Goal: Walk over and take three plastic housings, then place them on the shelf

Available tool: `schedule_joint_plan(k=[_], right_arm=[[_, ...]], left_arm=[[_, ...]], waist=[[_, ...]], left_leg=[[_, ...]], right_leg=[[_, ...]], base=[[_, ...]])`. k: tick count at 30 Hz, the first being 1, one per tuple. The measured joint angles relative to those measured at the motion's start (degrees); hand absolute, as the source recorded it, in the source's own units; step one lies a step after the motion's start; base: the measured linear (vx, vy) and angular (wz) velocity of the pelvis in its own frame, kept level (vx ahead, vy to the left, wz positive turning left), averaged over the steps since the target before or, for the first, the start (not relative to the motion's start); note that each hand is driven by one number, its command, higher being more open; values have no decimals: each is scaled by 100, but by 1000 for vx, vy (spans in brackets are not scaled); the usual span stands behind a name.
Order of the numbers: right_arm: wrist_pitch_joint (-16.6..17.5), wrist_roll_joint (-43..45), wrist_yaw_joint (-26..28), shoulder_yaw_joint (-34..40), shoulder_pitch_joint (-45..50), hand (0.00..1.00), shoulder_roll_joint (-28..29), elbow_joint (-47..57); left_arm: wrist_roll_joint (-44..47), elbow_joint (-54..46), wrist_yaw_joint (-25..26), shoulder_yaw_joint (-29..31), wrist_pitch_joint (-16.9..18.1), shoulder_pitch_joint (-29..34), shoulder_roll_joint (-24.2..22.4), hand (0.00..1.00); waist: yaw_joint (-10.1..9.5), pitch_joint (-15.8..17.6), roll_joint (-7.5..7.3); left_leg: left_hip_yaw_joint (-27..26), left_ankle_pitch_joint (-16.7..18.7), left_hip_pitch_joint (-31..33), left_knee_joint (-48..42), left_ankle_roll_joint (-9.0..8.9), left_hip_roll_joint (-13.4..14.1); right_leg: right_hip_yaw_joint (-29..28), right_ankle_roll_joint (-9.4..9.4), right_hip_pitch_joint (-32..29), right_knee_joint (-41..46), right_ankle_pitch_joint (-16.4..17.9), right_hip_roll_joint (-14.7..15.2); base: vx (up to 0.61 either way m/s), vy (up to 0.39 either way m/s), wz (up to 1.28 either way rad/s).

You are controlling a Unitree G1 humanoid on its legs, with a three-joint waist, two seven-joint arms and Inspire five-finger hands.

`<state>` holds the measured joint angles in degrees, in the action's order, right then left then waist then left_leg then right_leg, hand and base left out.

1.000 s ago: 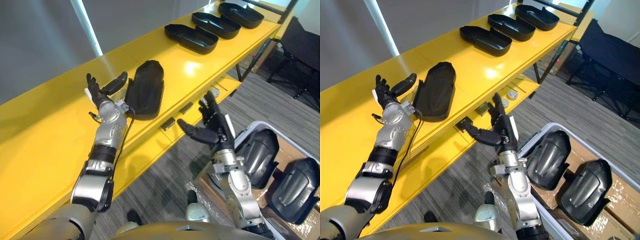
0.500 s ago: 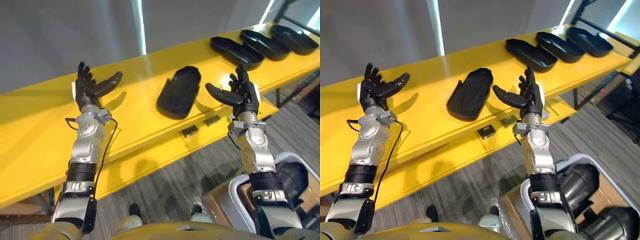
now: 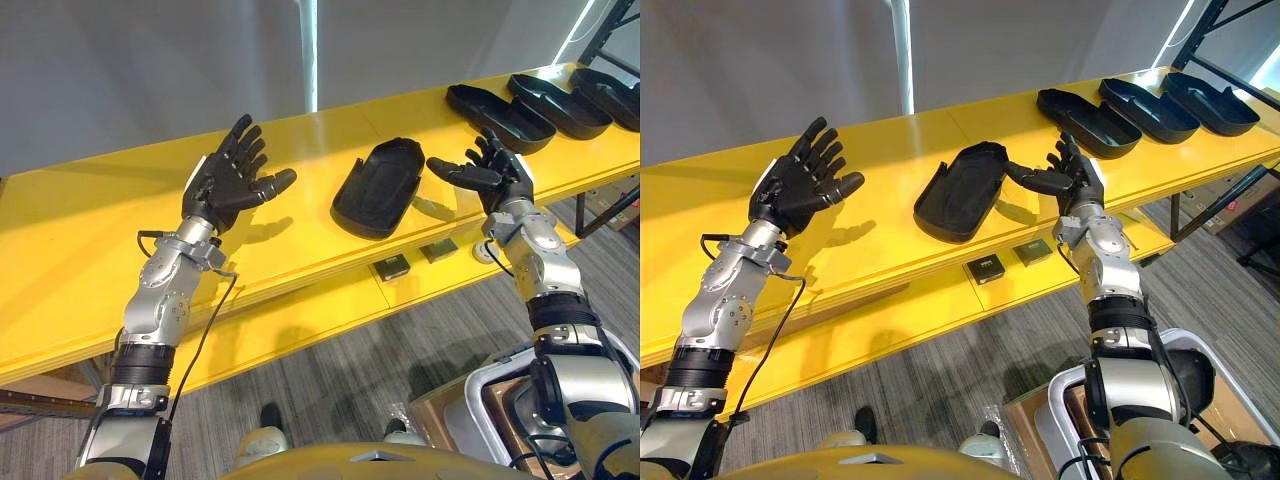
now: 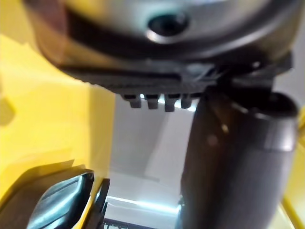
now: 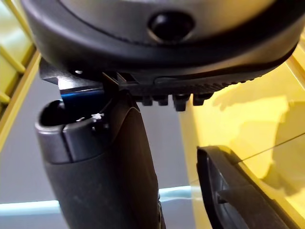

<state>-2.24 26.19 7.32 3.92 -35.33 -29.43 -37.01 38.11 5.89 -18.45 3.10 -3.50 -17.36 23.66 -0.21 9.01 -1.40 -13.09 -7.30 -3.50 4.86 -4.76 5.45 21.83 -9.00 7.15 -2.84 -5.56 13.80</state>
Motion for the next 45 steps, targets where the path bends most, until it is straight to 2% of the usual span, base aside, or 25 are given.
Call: schedule_joint_plan(k=[5, 10, 17, 25, 31, 35, 37, 42, 45], right_arm=[[-351, 181, 249, -154, -424, 100, -213, -570], [-530, 223, 455, -297, -626, 100, -352, -903], [-600, 229, 512, -408, -1051, 100, -404, -1305], [-600, 207, 508, -479, -1325, 100, -406, -1673], [-587, 109, 513, -582, -1766, 100, -406, -1748], [-484, 90, 503, -697, -1988, 100, -394, -2095], [-252, -60, 430, -698, -2035, 100, -380, -2117], [5, -61, 231, -738, -2421, 100, -378, -2153], [325, -62, 129, -787, -2583, 100, -339, -2167]], left_arm=[[-1, 1, -202, -116, -64, -1, 62, 100], [-2, 1, -340, -117, -158, 0, 227, 100], [52, 1, -582, -115, -205, 17, 398, 100], [210, -32, -833, -116, -418, 229, 526, 100], [234, -45, -1061, -134, -424, 227, 595, 100], [252, -46, -1209, -200, -424, 220, 613, 100], [254, -46, -1246, -278, -424, 205, 622, 100], [260, -44, -1291, -457, -424, 175, 654, 100], [269, -44, -1306, -533, -424, 108, 660, 100]], waist=[[-114, 58, 99], [-216, 71, 115], [-402, 179, 234], [-546, 316, 237], [-663, 429, 236], [-796, 447, 236], [-863, 501, 240], [-905, 637, 262], [-911, 708, 252]], left_leg=[[117, -47, 68, 0, 7, -4], [284, -83, 100, -5, 17, -24], [432, -149, 92, 1, 30, -24], [537, -172, 126, 22, 18, -26], [656, -213, 225, -1, 30, -39], [686, -230, 231, -5, 35, -53], [709, -230, 236, -5, 35, -60], [734, -240, 329, -5, 40, -54], [731, -241, 333, -5, 42, -54]], right_leg=[[129, 0, 9, 17, 0, 0], [293, 6, 101, 14, 5, 2], [428, 35, 184, 71, 31, 3], [515, 41, 213, 97, 37, 6], [631, 37, 189, 124, 34, 7], [648, 47, 190, 153, 44, 19], [658, 51, 190, 183, 71, 28], [666, 48, 92, 222, 75, 29], [658, 50, 77, 233, 75, 32]], base=[[-21, 9, 11], [3, 8, 18], [-35, 16, 10], [-38, 15, 7], [-10, 9, 11], [13, 3, 4], [-8, 9, 5], [-32, 5, 3], [0, 0, 0]])
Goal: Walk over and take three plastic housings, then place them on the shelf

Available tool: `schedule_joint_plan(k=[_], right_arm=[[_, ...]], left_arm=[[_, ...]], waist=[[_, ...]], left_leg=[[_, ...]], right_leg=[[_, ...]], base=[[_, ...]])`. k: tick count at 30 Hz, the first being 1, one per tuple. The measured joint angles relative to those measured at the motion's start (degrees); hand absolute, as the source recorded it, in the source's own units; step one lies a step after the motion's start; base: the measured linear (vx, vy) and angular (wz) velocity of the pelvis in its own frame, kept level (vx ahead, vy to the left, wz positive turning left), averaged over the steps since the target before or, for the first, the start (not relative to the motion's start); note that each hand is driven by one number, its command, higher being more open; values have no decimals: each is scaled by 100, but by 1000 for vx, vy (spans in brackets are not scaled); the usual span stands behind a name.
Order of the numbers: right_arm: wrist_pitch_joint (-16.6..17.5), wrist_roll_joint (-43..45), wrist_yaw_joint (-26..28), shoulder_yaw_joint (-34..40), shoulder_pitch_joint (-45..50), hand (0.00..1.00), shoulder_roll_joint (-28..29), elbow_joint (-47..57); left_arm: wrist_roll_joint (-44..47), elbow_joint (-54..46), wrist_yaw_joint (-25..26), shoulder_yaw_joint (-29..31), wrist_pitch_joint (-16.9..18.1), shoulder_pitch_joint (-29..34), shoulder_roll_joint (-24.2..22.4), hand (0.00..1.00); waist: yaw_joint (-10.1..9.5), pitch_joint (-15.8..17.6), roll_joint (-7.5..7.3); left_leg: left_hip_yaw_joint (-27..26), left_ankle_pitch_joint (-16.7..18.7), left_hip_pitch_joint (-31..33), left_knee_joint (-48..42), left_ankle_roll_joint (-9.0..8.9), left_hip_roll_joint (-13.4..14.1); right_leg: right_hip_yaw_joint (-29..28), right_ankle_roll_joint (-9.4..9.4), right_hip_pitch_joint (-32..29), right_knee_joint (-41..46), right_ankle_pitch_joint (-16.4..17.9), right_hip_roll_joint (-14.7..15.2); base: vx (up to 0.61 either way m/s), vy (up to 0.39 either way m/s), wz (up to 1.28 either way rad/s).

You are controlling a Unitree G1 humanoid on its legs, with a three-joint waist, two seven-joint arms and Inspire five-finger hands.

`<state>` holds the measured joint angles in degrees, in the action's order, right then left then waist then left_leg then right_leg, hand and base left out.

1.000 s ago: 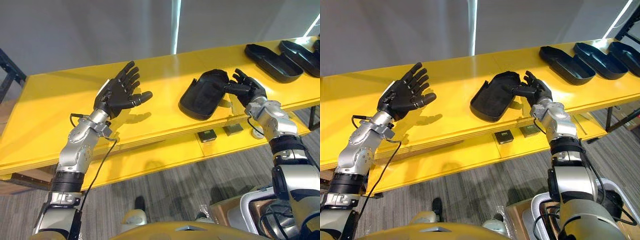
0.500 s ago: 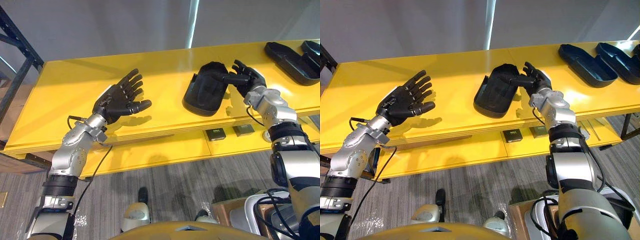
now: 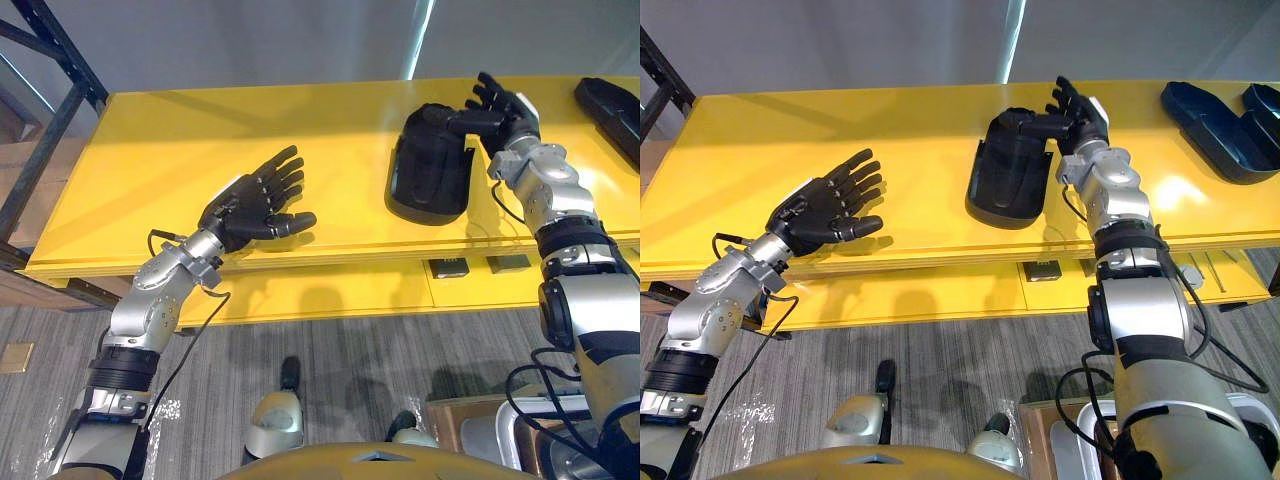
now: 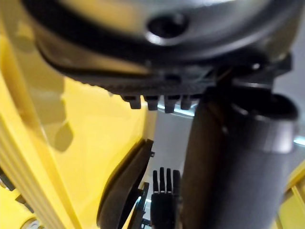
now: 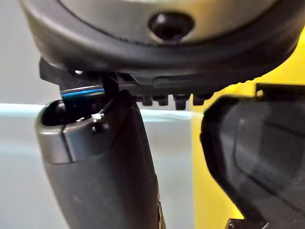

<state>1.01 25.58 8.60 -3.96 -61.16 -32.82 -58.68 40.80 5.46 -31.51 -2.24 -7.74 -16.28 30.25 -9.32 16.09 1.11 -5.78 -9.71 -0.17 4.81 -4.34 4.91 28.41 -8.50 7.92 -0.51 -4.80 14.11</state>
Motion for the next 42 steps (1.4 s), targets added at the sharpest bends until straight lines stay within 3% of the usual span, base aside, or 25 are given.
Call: schedule_joint_plan(k=[3, 8, 11, 17, 21, 25, 29, 34, 42], right_arm=[[446, -40, -409, -4, -48, 100, 54, 46], [626, -62, -816, 237, 27, 100, 53, 759], [831, -282, -851, 585, 772, 100, 28, 2323], [775, -729, -597, 792, 3353, 100, 258, 4765], [570, -733, -352, 910, 4640, 100, 486, 5198], [552, -717, -22, 1388, 5637, 100, 678, 5853], [566, -631, 240, 1526, 5950, 100, 780, 6420], [583, -238, 548, 1506, 6108, 100, 1057, 6651], [548, 25, 813, 1343, 6288, 100, 1093, 6653]], left_arm=[[114, 0, 37, -25, 3, -14, 0, 100], [163, -3, 172, -26, 15, -10, 1, 100], [164, -180, 319, -6, 15, 107, -1, 100], [-96, -846, 492, 45, 39, 769, -119, 100], [-98, -863, 734, 154, 89, 1033, -359, 100], [-210, -868, 1160, 377, 447, 1382, -755, 100], [-385, -868, 1553, 391, 557, 1492, -844, 100], [-1138, -805, 1880, 390, 610, 1483, -967, 100], [-1632, 460, 2202, 452, 769, 1248, -891, 100]], waist=[[2, 1, -3], [57, 3, -6], [185, -12, -34], [507, -132, -148], [725, -322, -179], [942, -527, -184], [1021, -833, -220], [1122, -976, -233], [1255, -1076, -144]], left_leg=[[-32, 4, 0, -1, -4, 7], [-157, 8, -24, -1, -9, 30], [-228, 35, -84, 1, -24, 49], [-539, 135, -345, 35, -61, 77], [-768, 201, -359, 39, -79, 95], [-943, 240, -424, 38, -117, 138], [-1053, 284, -425, 36, -185, 264], [-1141, 298, -436, 35, -202, 278], [-1375, 304, -435, 37, -203, 285]], right_leg=[[-33, 2, -24, -1, 1, -2], [-156, 2, -80, -4, 0, -11], [-215, 2, -60, -19, 0, -26], [-442, 24, 16, -27, 56, -27], [-637, 5, -102, -79, 51, -30], [-778, -28, -105, -183, 17, -78], [-880, -3, -181, -214, -3, -208], [-990, 7, -221, -217, -11, -230], [-1218, 22, -390, -217, -45, -233]], base=[[0, -8, -5], [2, -11, -13], [12, -19, -12], [-4, -2, -23], [-15, 8, -29], [27, -6, -22], [50, -31, -16], [18, -3, -7], [-22, 10, -15]])
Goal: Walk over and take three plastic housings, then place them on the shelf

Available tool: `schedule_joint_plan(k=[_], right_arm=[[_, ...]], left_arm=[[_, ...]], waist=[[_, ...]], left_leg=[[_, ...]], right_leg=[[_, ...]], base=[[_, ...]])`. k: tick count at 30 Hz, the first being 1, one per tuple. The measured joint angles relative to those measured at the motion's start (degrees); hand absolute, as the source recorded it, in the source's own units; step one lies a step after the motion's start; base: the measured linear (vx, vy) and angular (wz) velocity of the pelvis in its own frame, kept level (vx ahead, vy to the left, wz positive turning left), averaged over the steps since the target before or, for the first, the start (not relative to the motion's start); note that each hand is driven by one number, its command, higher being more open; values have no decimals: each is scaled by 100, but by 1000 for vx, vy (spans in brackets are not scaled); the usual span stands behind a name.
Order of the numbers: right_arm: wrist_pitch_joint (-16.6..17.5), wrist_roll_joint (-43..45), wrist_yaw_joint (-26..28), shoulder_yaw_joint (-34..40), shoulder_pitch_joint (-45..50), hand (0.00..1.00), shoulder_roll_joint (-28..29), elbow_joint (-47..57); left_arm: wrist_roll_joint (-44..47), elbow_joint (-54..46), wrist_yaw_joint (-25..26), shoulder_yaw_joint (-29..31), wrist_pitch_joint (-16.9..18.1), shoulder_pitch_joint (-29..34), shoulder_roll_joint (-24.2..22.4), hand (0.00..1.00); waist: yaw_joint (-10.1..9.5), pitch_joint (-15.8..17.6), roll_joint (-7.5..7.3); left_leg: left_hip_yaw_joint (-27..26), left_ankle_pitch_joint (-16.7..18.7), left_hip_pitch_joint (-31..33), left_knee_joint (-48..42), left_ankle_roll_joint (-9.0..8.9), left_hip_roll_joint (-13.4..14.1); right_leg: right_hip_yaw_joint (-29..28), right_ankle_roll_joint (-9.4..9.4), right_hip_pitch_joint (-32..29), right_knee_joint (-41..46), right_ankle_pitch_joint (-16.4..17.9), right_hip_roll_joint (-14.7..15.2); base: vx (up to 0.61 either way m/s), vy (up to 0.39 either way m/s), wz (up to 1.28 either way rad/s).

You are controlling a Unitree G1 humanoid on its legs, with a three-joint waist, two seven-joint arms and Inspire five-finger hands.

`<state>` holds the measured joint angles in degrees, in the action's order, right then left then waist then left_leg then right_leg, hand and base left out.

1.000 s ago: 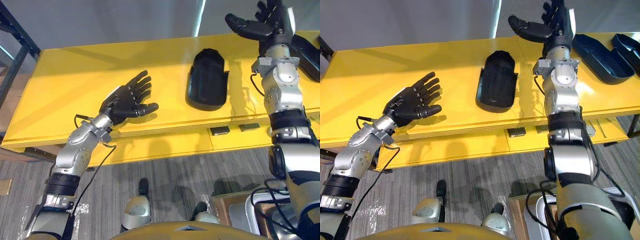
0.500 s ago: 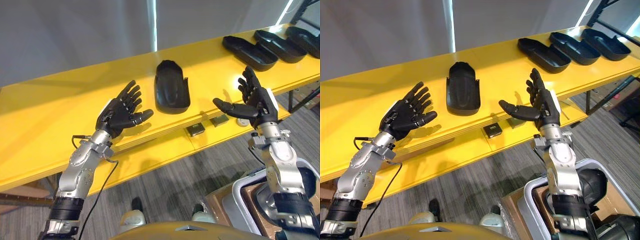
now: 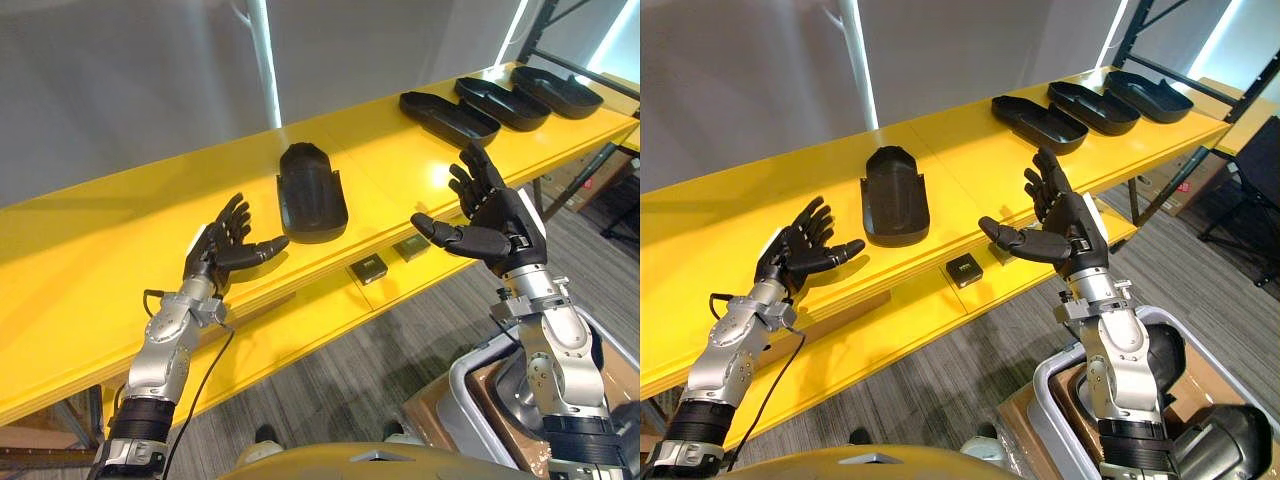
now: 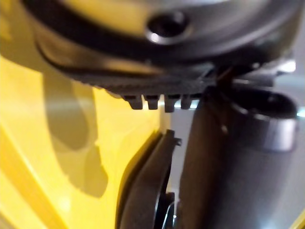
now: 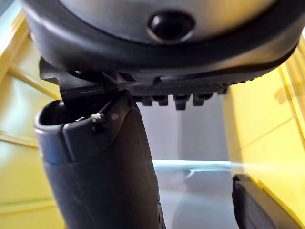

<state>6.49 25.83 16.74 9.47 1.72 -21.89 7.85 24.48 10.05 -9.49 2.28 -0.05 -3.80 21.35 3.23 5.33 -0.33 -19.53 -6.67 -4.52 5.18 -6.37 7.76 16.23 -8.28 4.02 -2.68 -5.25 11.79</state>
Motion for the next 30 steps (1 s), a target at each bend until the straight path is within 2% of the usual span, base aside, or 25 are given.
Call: schedule_joint_plan(k=[7, 14, 19, 30], right_arm=[[-1, 43, 41, -7, 22, 100, -6, 1], [-1, 43, 42, -21, 24, 100, -6, 1], [-1, 53, 79, -50, 25, 100, -6, 1], [-4, 218, 175, -166, 26, 100, -4, -21]], left_arm=[[-36, 587, 113, 9, 3, -361, 190, 100], [71, 773, -370, 38, 12, -528, 237, 100], [543, 811, -775, -14, -16, -531, 347, 100], [726, 941, -1064, -168, -55, -623, 346, 100]], waist=[[34, -131, -11], [12, -139, -9], [36, -142, -13], [166, -224, -56]], left_leg=[[-182, 6, 16, 0, -1, 1], [-238, 8, 35, -1, 1, -3], [-270, 11, 35, -2, -1, -5], [-286, 11, 27, -1, -1, -4]], right_leg=[[-176, 44, -139, -38, -59, -6], [-241, 42, -201, -38, -82, -5], [-266, 21, -226, -39, -112, -4], [-278, 29, -235, -39, -117, -6]], base=[[-11, 9, -13], [-1, 3, -3], [5, 5, -3], [0, 0, 0]])
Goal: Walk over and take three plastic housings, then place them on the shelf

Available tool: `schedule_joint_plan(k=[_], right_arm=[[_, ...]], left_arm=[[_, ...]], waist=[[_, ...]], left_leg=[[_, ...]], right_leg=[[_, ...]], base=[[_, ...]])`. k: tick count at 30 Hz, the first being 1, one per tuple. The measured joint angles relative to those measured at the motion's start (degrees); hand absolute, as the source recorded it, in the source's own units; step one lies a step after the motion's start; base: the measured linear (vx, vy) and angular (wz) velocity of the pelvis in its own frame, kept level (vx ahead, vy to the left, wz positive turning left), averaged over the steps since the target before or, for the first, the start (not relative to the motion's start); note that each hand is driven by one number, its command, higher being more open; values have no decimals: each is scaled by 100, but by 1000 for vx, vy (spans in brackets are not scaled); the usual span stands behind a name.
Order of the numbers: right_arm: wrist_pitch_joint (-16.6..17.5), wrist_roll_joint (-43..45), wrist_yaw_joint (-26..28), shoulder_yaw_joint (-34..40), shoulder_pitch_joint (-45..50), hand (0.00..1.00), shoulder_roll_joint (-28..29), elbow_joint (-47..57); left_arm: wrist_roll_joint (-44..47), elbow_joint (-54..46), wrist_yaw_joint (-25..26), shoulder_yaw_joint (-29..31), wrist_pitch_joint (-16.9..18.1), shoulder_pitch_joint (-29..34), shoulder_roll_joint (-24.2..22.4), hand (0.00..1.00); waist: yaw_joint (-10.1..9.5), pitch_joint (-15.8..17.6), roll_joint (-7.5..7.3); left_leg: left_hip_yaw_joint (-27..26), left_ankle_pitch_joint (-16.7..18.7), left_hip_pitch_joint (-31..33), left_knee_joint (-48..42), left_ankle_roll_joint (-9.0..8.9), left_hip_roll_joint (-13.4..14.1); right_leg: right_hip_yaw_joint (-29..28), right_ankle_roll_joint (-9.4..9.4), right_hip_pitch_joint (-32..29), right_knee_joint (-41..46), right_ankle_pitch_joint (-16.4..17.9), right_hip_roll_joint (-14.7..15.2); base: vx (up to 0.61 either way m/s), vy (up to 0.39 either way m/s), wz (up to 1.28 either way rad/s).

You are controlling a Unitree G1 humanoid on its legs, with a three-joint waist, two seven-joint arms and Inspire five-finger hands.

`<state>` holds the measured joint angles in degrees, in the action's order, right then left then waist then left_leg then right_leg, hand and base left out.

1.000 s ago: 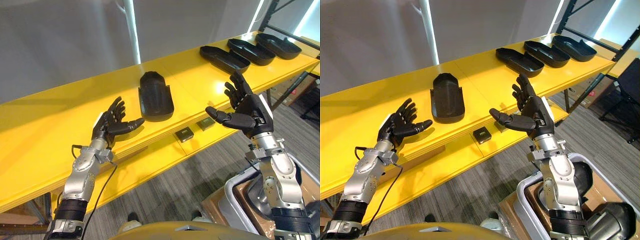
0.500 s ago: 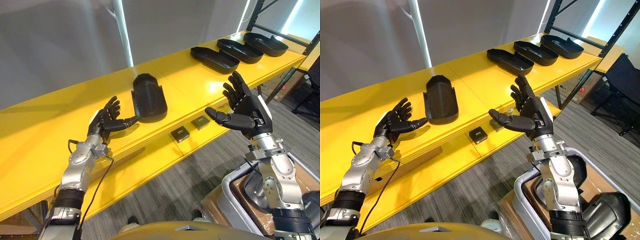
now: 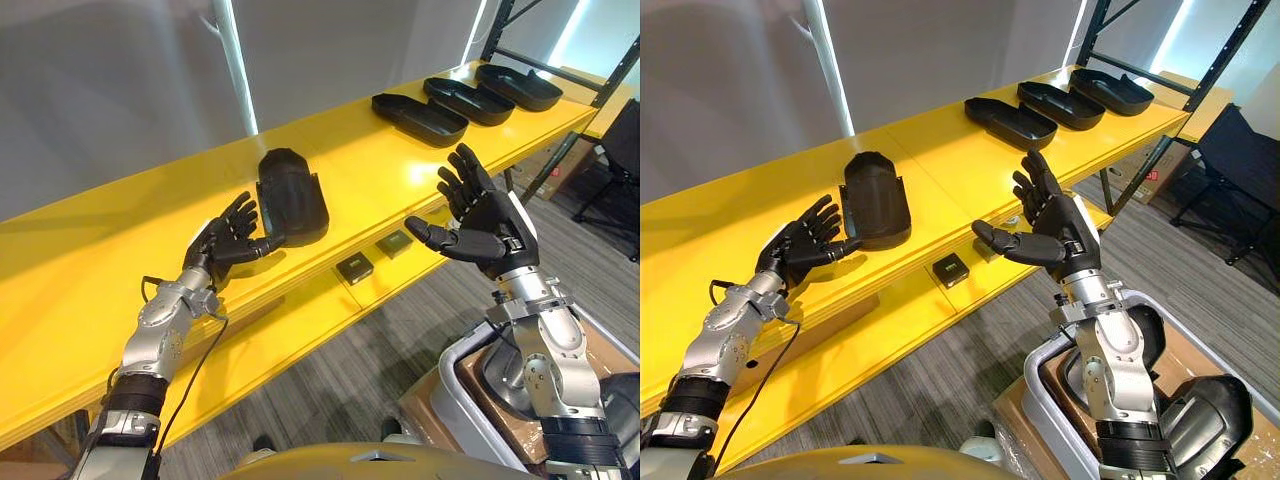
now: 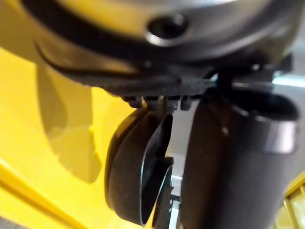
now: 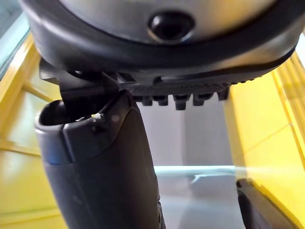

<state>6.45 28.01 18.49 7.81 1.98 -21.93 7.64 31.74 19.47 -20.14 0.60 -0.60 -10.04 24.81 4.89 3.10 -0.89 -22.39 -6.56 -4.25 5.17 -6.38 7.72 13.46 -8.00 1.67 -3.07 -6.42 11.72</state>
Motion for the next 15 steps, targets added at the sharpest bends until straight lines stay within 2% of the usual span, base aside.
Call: schedule_joint_plan(k=[4, 15], right_arm=[[-52, -4, 66, -82, 0, 100, 0, 0], [-168, -9, 81, -189, 163, 100, 0, -13]], left_arm=[[192, 69, -143, -75, -192, -110, -1, 100], [189, 69, -210, -250, -254, -152, -7, 100]], waist=[[2, -30, -14], [39, -92, 6]], left_leg=[[-48, 0, -5, 0, 0, -1], [-65, 0, -16, 0, 1, -2]], right_leg=[[-48, 23, -38, 0, -3, 0], [-61, 26, -61, 0, -5, -1]], base=[[-12, 7, -6], [0, 0, 0]])
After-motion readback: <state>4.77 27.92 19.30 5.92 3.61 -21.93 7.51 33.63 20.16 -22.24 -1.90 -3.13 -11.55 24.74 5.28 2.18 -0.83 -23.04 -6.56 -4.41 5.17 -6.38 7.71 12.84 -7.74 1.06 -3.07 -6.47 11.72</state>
